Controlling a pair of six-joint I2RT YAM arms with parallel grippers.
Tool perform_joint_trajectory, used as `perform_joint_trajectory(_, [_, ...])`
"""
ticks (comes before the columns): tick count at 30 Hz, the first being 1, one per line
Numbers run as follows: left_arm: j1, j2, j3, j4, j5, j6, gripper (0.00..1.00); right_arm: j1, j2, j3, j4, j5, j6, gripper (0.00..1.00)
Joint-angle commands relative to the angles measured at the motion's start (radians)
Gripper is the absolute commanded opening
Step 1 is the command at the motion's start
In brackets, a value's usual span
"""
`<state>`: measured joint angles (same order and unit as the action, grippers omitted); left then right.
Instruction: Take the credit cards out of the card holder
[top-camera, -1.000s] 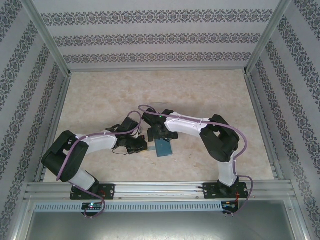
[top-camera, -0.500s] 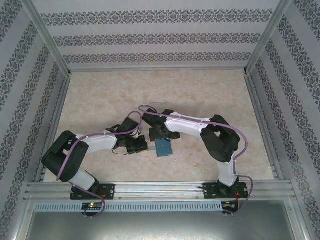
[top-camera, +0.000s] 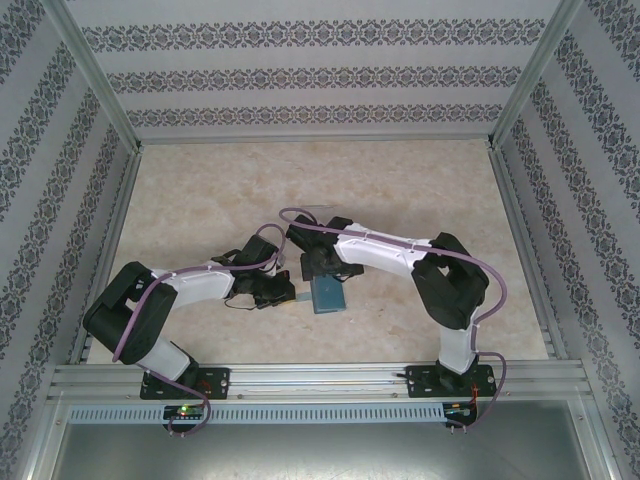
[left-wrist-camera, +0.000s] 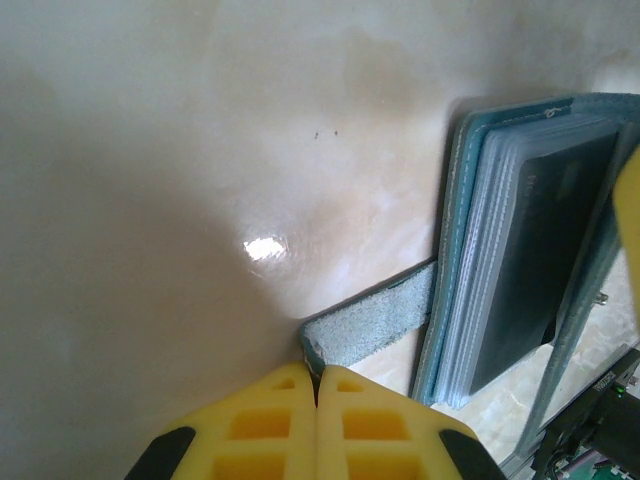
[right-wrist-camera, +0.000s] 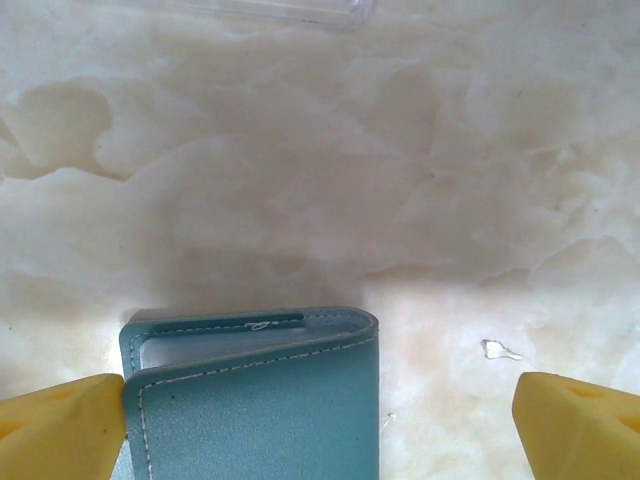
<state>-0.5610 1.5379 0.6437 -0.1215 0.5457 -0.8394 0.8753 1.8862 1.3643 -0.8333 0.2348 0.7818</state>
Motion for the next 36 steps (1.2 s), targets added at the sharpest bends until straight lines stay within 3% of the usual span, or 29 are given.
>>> perform_joint_trajectory(1, [-0.003, 0.000, -0.019, -0.065, -0.047, -0.006, 0.05, 0.010, -0.052, 0.009, -0.068, 0.045, -0.017, 0.97])
perform_joint_trajectory(12, [-0.002, -0.015, -0.001, -0.093, -0.071, -0.018, 0.04, 0.010, -0.102, -0.026, -0.169, 0.024, -0.083, 0.93])
perform_joint_trajectory(28, [0.001, -0.028, 0.014, -0.142, -0.117, -0.022, 0.03, 0.001, -0.199, -0.165, -0.140, -0.111, -0.120, 0.82])
perform_joint_trajectory(36, [0.059, -0.081, 0.011, -0.203, -0.126, 0.013, 0.03, -0.028, -0.238, -0.203, -0.128, -0.094, -0.124, 0.82])
